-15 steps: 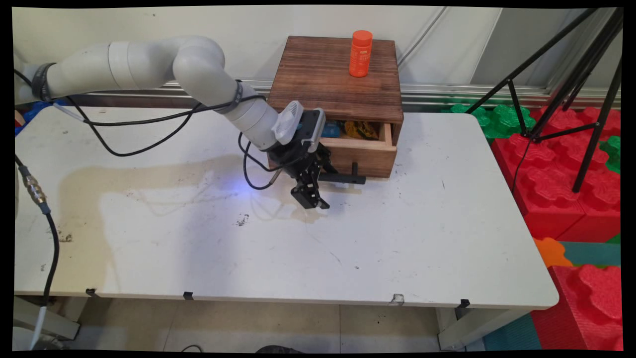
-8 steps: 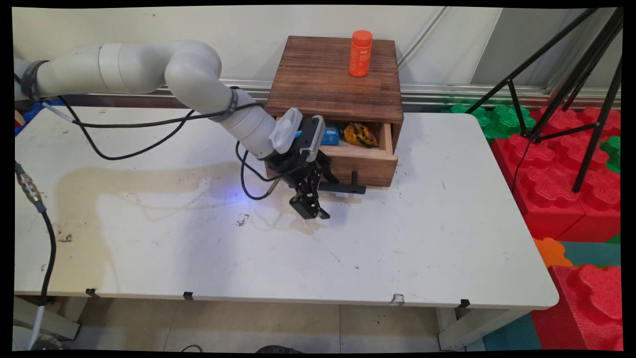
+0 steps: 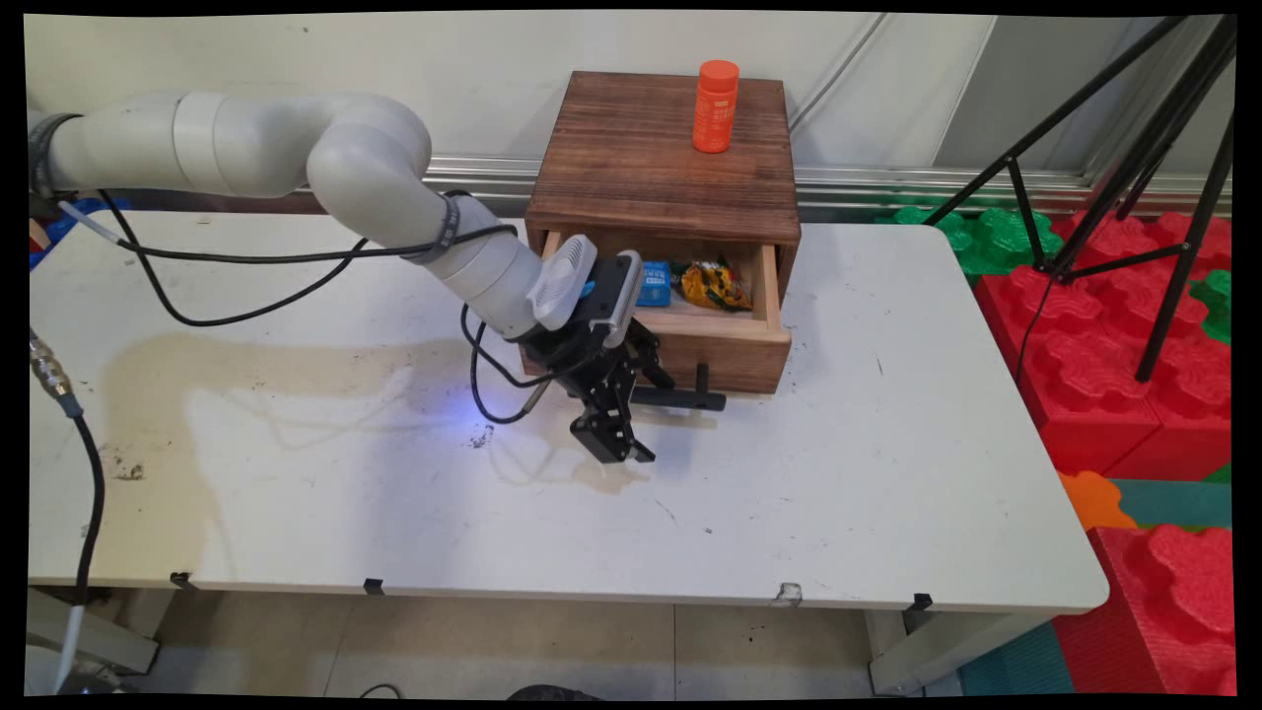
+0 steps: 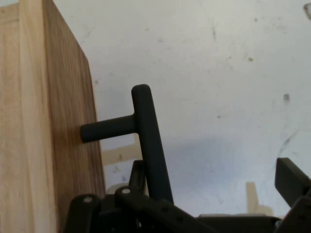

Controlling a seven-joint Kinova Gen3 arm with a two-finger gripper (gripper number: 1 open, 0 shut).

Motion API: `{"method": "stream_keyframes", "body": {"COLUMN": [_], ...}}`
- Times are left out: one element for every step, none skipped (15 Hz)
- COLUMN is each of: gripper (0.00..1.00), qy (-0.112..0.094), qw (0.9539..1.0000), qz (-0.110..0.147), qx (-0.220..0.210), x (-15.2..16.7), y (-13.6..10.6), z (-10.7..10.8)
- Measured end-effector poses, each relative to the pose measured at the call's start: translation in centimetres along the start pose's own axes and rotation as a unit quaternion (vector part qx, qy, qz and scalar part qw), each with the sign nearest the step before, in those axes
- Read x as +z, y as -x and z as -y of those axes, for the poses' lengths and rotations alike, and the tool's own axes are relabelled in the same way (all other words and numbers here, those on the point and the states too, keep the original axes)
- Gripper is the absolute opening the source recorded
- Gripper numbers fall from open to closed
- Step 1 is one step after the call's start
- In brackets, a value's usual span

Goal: Open the drawer

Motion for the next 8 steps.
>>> {"method": "stream_keyframes", "body": {"gripper": [1.0, 1.0, 1.0, 1.0, 1.0, 1.0, 1.0, 1.0], "qy": [0.002, 0.003, 0.005, 0.007, 0.009, 0.011, 0.013, 0.014], "qw": [1.0, 1.0, 1.0, 1.0, 0.9999, 0.9999, 0.9999, 0.9999], "qz": [-0.001, -0.002, -0.003, -0.003, -0.004, -0.004, -0.005, -0.005], "qx": [0.001, 0.001, 0.002, 0.002, 0.002, 0.002, 0.002, 0.002], "x": [0.0, 0.0, 0.0, -0.1, -0.1, -0.1, -0.1, -0.1], "y": [-0.1, -0.2, -0.3, -0.4, -0.5, -0.6, -0.6, -0.7], "z": [-0.4, -0.8, -1.2, -1.6, -2.1, -2.5, -2.9, -3.1]}}
